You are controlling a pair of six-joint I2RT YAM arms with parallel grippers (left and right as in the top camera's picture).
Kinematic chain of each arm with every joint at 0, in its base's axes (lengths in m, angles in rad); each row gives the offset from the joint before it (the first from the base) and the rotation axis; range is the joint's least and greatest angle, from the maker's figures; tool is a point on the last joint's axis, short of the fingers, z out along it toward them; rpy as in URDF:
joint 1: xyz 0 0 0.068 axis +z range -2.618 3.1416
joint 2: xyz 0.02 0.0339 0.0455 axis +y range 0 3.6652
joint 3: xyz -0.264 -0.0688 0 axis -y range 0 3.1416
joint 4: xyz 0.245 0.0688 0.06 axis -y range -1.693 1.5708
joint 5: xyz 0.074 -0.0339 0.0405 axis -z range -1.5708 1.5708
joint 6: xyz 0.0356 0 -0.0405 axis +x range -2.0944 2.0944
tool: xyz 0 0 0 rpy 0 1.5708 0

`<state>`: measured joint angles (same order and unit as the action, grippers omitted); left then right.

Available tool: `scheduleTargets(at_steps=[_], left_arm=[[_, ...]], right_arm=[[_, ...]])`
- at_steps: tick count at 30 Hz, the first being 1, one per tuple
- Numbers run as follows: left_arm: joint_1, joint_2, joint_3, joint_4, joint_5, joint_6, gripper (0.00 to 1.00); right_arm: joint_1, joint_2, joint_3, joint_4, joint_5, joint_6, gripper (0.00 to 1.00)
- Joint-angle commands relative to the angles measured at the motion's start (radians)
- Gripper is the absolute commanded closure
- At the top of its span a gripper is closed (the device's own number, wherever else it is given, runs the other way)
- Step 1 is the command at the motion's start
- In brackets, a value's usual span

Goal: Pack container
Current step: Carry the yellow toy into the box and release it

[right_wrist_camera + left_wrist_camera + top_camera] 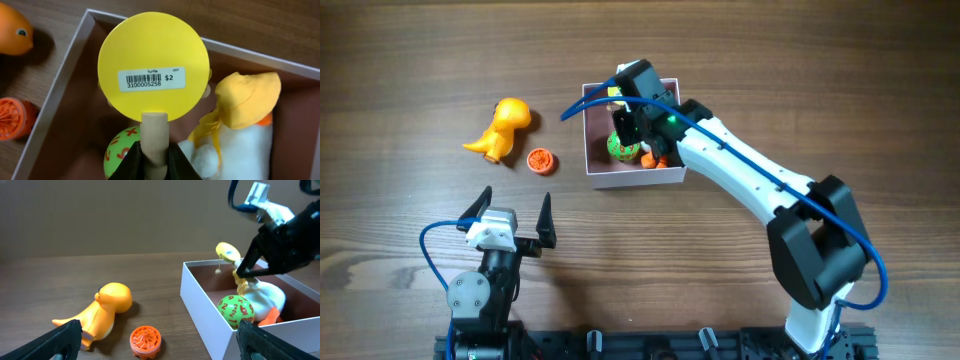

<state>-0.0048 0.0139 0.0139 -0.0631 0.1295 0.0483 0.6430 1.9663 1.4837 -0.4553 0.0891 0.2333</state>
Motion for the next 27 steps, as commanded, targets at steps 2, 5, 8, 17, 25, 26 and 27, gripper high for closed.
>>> scheduleTargets(at_steps=[2, 5, 8, 17, 25, 26, 27], left_arm=[[-0.005, -0.007, -0.008, 0.002, 0.018, 0.019, 0.00], [-0.005, -0.007, -0.008, 0.002, 0.018, 0.019, 0.00], [-0.005, -0.007, -0.008, 0.002, 0.018, 0.019, 0.00], [-0.005, -0.007, -0.008, 0.002, 0.018, 0.019, 0.00], [-0.005, -0.007, -0.008, 0.002, 0.018, 0.019, 0.00], [-0.005, -0.007, -0.008, 0.002, 0.018, 0.019, 0.00], [-0.005, -0.007, -0.008, 0.002, 0.018, 0.019, 0.00]], right_arm=[[0.005, 0.008, 0.011, -0.001, -0.008, 0.010, 0.89], [0.005, 0.008, 0.011, -0.025, -0.007, 0.009, 0.17], [0.004, 0.005, 0.011, -0.039, 0.010, 0.002, 0.09], [-0.006, -0.215, 0.011, -0.192, 0.118, 0.038, 0.06], [-0.010, -0.439, 0.011, -0.409, 0.150, 0.005, 0.04], [-0.010, -0.456, 0.011, -0.426, 0.156, 0.005, 0.04], [-0.010, -0.472, 0.011, -0.444, 0.156, 0.005, 0.04]])
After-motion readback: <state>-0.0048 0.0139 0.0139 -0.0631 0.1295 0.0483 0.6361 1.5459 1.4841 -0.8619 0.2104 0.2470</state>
